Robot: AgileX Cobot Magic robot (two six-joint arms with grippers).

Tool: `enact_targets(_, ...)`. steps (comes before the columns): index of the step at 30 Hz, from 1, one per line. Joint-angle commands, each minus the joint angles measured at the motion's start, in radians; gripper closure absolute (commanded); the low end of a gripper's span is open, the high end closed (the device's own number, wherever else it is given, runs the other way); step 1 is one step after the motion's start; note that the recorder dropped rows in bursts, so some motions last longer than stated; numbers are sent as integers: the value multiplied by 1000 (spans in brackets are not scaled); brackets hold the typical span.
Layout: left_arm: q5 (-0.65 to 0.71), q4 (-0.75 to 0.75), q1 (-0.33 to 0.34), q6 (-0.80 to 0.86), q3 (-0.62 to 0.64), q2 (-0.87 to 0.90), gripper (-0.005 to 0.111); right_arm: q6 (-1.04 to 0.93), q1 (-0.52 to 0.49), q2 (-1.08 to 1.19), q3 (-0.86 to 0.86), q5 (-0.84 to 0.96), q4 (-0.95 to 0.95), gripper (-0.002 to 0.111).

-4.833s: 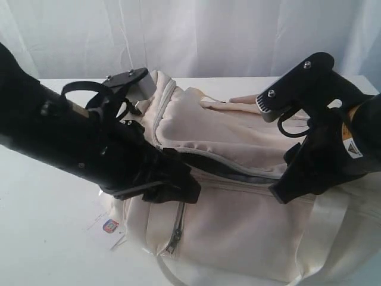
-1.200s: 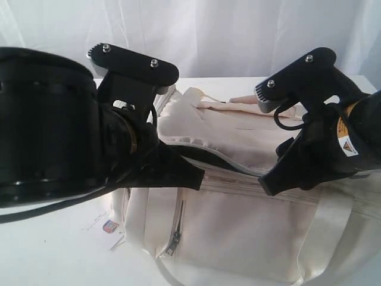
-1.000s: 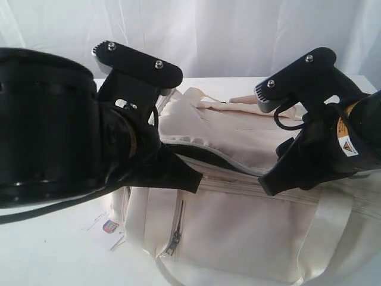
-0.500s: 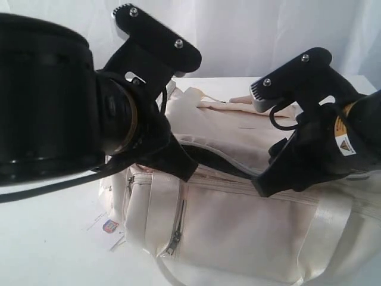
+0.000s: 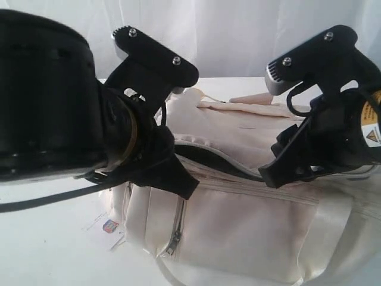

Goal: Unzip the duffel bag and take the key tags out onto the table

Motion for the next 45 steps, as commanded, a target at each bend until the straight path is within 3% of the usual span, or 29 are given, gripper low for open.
enact_targets(1,15,-21,2,-3,-6,24,41,-8,-3,-7,-6,-8,-3,59)
enact_targets(8,80,0,2,-53,-1,73,40,-8,-3,-7,-6,9,-3,59)
enact_targets(18,10,140,2,-198,43,97,43,-8,-3,-7,-6,11,-3,59)
enact_targets(22,40,165,2,-225,43,97,65,-8,-3,-7,-6,11,-3,59)
enact_targets(26,67,151,2,-219,43,94,102,-8,-3,-7,-6,11,-3,59)
enact_targets(27,69,148,2,-214,39,90,106,-8,-3,-7,-6,11,-3,59)
enact_targets(39,77,134,2,-37,-60,1,107,-29,-3,-7,1,-30,-3,59)
enact_targets(45,82,36,2,107,-60,-3,107,-109,-3,-34,7,-32,48,59)
